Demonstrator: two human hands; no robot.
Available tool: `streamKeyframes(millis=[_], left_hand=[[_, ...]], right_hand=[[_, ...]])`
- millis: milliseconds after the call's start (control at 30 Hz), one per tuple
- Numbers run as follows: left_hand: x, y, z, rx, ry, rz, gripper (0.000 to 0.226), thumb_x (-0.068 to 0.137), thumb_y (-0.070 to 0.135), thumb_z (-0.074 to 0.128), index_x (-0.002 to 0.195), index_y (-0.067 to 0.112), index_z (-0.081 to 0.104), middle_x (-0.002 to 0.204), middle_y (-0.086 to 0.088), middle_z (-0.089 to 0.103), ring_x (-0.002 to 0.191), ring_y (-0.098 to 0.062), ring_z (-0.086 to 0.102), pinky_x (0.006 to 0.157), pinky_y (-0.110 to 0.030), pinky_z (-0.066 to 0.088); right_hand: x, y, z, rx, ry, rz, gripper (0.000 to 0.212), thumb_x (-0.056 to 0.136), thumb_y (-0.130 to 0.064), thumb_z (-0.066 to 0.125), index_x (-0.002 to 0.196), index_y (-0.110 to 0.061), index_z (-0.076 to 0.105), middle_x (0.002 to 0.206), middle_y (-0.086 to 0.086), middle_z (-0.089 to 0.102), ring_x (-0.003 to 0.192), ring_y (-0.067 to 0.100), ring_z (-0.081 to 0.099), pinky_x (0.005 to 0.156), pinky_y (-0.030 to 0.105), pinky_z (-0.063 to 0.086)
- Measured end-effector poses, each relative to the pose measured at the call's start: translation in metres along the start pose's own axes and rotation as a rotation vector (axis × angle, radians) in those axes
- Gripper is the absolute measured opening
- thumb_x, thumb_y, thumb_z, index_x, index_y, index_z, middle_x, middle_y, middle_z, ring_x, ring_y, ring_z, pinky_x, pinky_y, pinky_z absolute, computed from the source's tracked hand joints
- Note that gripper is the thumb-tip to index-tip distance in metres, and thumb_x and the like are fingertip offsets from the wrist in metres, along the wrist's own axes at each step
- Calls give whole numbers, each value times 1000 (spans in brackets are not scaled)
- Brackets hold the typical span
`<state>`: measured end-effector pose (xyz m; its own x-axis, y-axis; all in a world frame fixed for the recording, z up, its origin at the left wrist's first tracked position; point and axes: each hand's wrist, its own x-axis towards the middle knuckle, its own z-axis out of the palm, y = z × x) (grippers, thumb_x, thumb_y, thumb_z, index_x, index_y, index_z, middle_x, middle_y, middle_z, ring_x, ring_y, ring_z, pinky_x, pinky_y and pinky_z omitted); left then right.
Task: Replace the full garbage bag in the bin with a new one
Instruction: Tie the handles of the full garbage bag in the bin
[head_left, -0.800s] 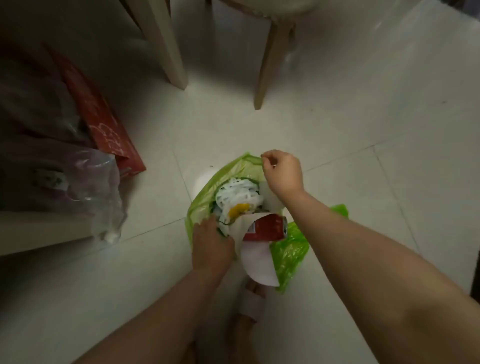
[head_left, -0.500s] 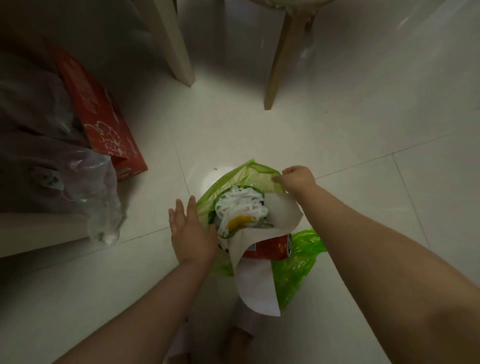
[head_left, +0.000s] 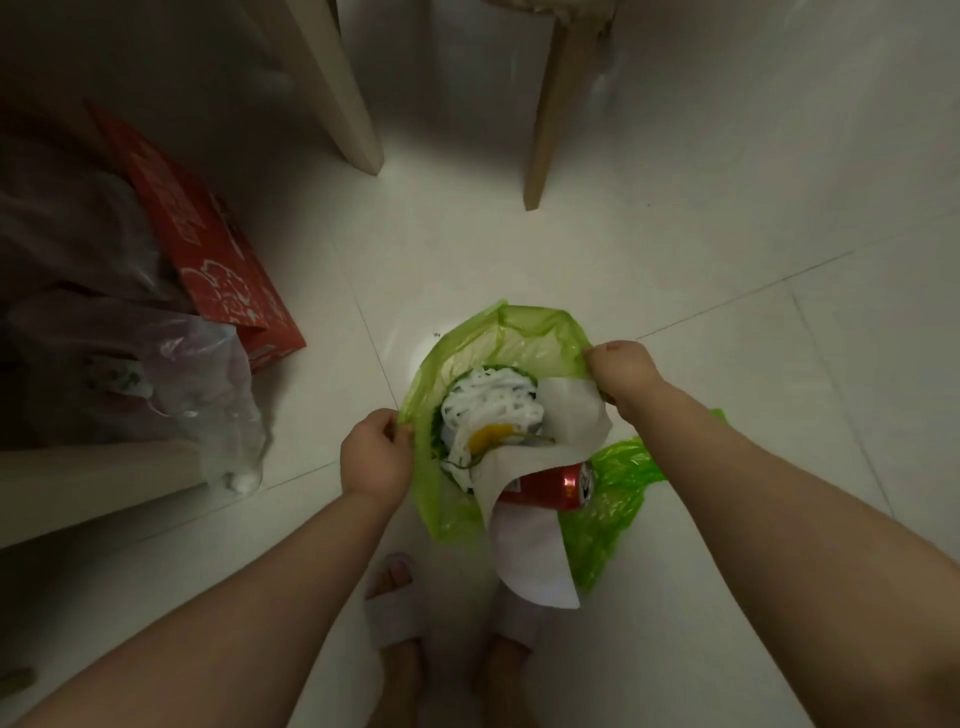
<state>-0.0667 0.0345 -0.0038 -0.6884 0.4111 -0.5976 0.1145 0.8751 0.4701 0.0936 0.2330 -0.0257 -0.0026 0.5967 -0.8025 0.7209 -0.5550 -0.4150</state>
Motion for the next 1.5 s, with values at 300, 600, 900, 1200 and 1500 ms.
streamKeyframes(millis=[300, 600, 900, 1200, 1500], left_hand=[[-15, 1, -24, -109, 7, 32, 25, 88, 12, 48, 101, 8, 69, 97, -12, 73, 86, -28, 71, 82, -41, 57], [-15, -4, -7, 307, -116, 172, 37, 83, 37, 63, 107, 10, 64, 104, -12, 70, 92, -29, 66, 73, -31, 47], [-17, -30, -6, 115, 47, 141, 24, 87, 3, 43, 89, 3, 67, 81, -23, 70, 73, -37, 67, 71, -40, 54], [-49, -29, -11, 152, 66, 114, 33, 84, 28, 61, 112, 9, 62, 93, -10, 69, 93, -33, 63, 76, -33, 45], [-53, -12, -1, -104, 39, 7, 21, 88, 20, 58, 88, 2, 68, 82, -10, 63, 78, -23, 55, 71, -28, 37]], right_hand=[[-60, 39, -26, 234, 143, -62, 34, 84, -23, 65, 115, -9, 61, 104, 9, 64, 97, 21, 60, 90, 37, 52], [-62, 95, 16, 245, 32, 55, 35, 79, -26, 72, 107, -6, 68, 97, 10, 69, 90, 22, 63, 84, 35, 52], [-61, 126, -6, 171, 262, -3, 21, 90, -15, 53, 71, -7, 58, 63, 11, 54, 70, 34, 59, 76, 50, 55], [-93, 121, -33, 3, 148, -200, 41, 81, -27, 70, 116, -9, 59, 91, 0, 53, 85, 17, 53, 72, 26, 45], [-85, 80, -13, 25, 255, -243, 16, 89, -15, 56, 92, -7, 69, 84, 7, 66, 84, 24, 61, 71, 27, 45]])
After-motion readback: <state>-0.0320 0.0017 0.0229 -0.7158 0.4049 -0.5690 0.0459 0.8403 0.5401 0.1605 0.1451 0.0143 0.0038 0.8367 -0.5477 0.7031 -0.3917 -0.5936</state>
